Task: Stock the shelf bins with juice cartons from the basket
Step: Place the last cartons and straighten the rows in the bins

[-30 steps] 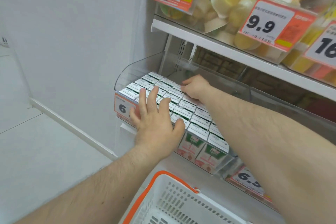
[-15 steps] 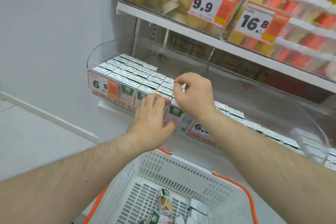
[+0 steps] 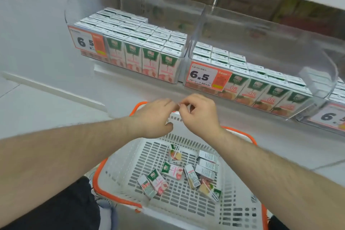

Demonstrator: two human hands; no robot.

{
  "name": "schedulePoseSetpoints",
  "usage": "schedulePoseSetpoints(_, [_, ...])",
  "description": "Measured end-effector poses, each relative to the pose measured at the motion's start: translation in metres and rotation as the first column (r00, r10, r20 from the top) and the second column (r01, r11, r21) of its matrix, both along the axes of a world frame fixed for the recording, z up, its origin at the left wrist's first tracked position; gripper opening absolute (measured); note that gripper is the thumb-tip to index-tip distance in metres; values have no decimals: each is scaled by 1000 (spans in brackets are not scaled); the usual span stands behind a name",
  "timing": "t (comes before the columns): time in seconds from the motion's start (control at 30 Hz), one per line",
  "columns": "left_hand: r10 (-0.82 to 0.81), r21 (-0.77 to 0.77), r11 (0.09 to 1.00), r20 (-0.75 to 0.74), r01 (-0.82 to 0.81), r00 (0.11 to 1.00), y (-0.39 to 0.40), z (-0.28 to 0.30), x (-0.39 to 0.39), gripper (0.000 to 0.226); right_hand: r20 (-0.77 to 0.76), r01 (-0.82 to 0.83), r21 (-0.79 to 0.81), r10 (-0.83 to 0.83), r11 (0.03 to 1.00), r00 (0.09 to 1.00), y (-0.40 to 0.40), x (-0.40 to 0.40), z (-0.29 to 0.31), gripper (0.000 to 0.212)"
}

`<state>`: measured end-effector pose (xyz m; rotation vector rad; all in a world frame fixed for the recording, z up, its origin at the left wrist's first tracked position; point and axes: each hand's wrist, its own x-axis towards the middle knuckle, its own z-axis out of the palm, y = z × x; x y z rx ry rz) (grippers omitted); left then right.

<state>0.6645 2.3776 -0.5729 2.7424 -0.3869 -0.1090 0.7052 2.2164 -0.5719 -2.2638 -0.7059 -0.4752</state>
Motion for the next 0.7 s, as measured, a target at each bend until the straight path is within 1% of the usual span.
schedulePoseSetpoints(0.1, [6,168,985,-166,22,986,7,-24,1,50,-239,28,-97,-51,995,970,-14,1,-33,14])
schedulePoseSetpoints(0.2, [38,273,960,-330,57,943,7,-57,3,48,-483,22,-220,-129,975,866,-26,4,-69,16])
schedulePoseSetpoints(0.27, [87,307,950,-416,50,905,6,-85,4,46,-578,-12,-298,-170,955,798,-31,4,-96,17])
schedulePoseSetpoints(0.3, [125,310,950,-461,28,879,6,-100,4,44,-602,-26,-325,-186,945,777,-33,3,-110,17])
schedulePoseSetpoints(0.37, [211,275,959,-550,-63,808,3,-132,1,40,-650,-56,-348,-198,936,734,-36,2,-135,17])
schedulePoseSetpoints(0.43, [298,260,951,-618,-168,728,0,-160,-6,37,-730,-112,-368,-212,923,650,-38,0,-157,15])
schedulePoseSetpoints(0.47, [336,264,941,-643,-213,688,-1,-175,-11,35,-769,-162,-385,-219,908,601,-37,-1,-168,23])
schedulePoseSetpoints(0.5, [371,271,929,-663,-253,651,-2,-188,-15,33,-801,-221,-405,-228,887,553,-37,-2,-179,34])
schedulePoseSetpoints(0.53, [405,281,914,-682,-294,609,-3,-200,-20,31,-815,-285,-448,-255,848,521,-36,-3,-189,47])
schedulePoseSetpoints(0.6, [466,287,876,-713,-387,524,-3,-222,-29,33,-806,-403,-544,-325,736,495,-33,-4,-206,69])
schedulePoseSetpoints(0.63, [486,283,855,-731,-435,479,-3,-231,-32,34,-813,-446,-554,-344,703,469,-32,-5,-211,76])
schedulePoseSetpoints(0.7, [507,269,812,-764,-518,399,-4,-241,-36,38,-845,-509,-524,-342,683,411,-27,-5,-216,80])
